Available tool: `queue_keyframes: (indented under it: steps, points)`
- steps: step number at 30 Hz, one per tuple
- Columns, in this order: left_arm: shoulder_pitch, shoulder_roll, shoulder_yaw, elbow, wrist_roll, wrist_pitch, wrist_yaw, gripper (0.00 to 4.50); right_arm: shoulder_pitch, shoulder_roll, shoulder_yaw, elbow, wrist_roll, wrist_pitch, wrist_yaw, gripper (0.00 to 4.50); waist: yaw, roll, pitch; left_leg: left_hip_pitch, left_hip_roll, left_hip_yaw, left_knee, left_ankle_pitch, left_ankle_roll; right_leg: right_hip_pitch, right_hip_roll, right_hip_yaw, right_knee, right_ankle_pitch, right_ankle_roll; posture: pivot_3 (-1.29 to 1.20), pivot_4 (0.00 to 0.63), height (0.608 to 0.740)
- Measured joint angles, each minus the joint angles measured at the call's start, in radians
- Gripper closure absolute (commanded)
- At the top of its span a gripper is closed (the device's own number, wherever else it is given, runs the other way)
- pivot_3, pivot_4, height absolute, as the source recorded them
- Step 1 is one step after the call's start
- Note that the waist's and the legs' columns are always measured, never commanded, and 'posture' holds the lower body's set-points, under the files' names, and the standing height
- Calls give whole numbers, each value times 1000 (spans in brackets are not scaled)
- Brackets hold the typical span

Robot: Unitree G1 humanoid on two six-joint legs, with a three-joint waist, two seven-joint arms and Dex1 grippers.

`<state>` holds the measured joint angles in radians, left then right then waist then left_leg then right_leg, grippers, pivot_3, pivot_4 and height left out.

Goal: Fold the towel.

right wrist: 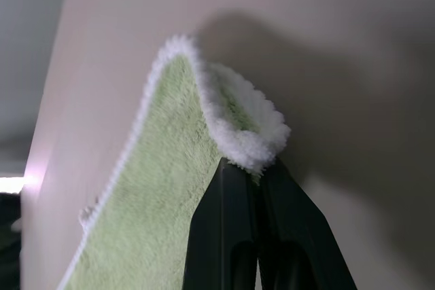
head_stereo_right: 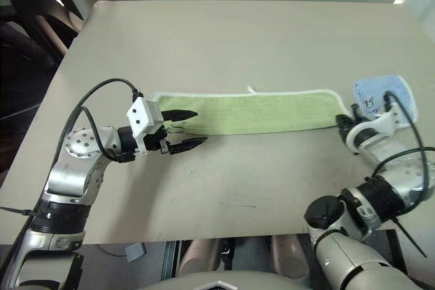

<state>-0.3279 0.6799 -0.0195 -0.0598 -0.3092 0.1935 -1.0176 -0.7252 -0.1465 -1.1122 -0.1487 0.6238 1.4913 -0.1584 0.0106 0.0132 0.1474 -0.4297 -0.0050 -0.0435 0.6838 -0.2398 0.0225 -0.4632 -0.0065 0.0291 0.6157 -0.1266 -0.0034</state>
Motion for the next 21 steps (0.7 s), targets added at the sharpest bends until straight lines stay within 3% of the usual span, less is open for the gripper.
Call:
queue_keyframes:
  steps: [4, 11, 15, 17, 21]
  points:
    - [-2, -11, -7, 1, 12, -3, 0, 955, 25, -64, 100, -9, 2, -32, 65, 4414, -4, 0, 0, 1, 0, 0, 0, 0, 0, 0, 0, 0, 2, 0, 0, 0, 150, 735]
    - [-18, -36, -32, 23, 32, -20, -1, 955, 157, -398, 822, -175, -40, -263, 420, 4414, -14, 2, 1, 4, 2, 0, -1, 0, -1, 2, 2, 0, 3, -4, 12, 0, 150, 735]
    - [-23, -45, -33, 26, 34, -25, 6, 955, 161, -424, 1118, -177, -112, -403, 550, 4414, -15, 2, 1, 4, 2, 0, -1, 1, -1, 2, 2, 0, 3, -5, 15, 0, 150, 735]
    - [-25, -56, -34, 27, 35, -26, 18, 955, 152, -419, 1255, -167, -162, -474, 602, 4414, -15, 2, 1, 4, 2, 0, 0, 1, -1, 3, 2, 0, 3, -2, 9, 0, 150, 735]
    - [-24, -62, -34, 26, 35, -26, 26, 955, 124, -370, 1353, -91, -230, -553, 615, 4414, -10, 2, 1, 3, 2, 0, 1, 1, 0, 3, 1, 0, 1, 0, 5, 0, 150, 735]
